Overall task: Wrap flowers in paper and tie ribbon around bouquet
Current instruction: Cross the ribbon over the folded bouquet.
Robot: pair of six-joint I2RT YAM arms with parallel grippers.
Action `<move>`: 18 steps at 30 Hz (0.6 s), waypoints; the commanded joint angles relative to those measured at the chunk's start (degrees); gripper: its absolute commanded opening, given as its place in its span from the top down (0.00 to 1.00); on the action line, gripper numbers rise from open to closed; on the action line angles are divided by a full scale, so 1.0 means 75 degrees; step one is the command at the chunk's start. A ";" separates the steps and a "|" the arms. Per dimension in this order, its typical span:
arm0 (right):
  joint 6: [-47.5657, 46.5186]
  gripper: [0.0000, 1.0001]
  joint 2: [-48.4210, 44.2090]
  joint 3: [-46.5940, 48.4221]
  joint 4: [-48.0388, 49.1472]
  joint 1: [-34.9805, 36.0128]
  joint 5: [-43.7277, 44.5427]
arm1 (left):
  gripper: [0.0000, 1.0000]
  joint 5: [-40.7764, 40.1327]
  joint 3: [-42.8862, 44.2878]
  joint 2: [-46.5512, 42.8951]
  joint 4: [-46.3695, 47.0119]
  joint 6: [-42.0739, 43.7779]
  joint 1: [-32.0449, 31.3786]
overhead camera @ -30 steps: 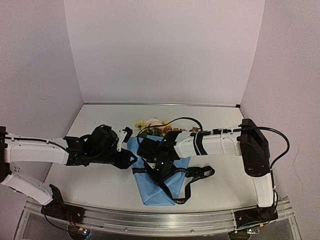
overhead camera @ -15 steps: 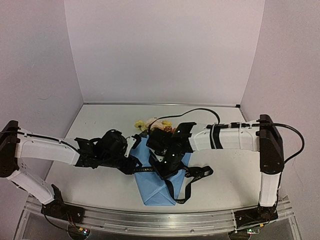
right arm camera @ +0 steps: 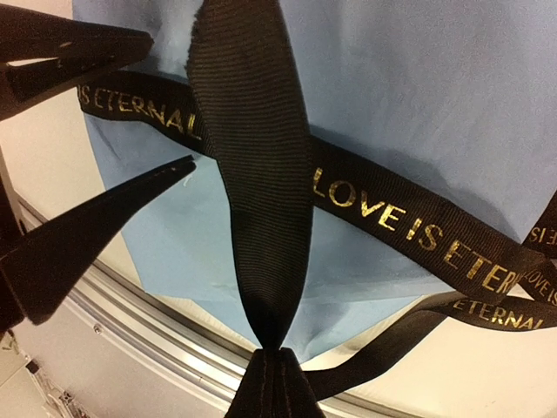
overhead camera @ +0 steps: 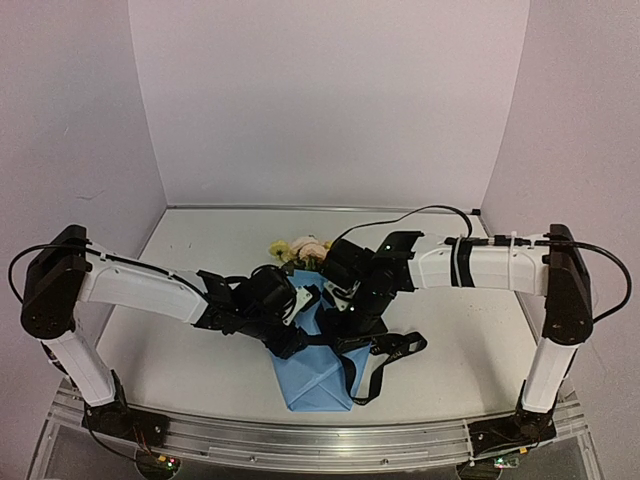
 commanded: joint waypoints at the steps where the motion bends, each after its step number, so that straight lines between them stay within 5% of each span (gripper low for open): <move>1: 0.0096 1.00 -0.0460 -0.0140 0.0017 -0.0026 -0.0313 | 0.46 -0.0164 0.0395 0.0225 -0.0374 0.0297 -0.0101; 4: 0.0075 1.00 -0.0455 -0.0119 0.0037 -0.0026 -0.0450 | 0.52 -0.0342 0.0438 0.0314 -0.0359 0.0282 -0.0126; 13: 0.0025 1.00 -0.0636 -0.0430 0.0153 -0.0389 -0.1319 | 0.90 -0.0888 0.0299 -0.0078 0.0061 0.0150 -0.0131; 18: -0.0200 1.00 -0.0509 -0.0334 0.0225 -0.0666 -0.2569 | 0.95 -0.0972 0.0271 -0.0272 0.0262 0.0131 -0.0112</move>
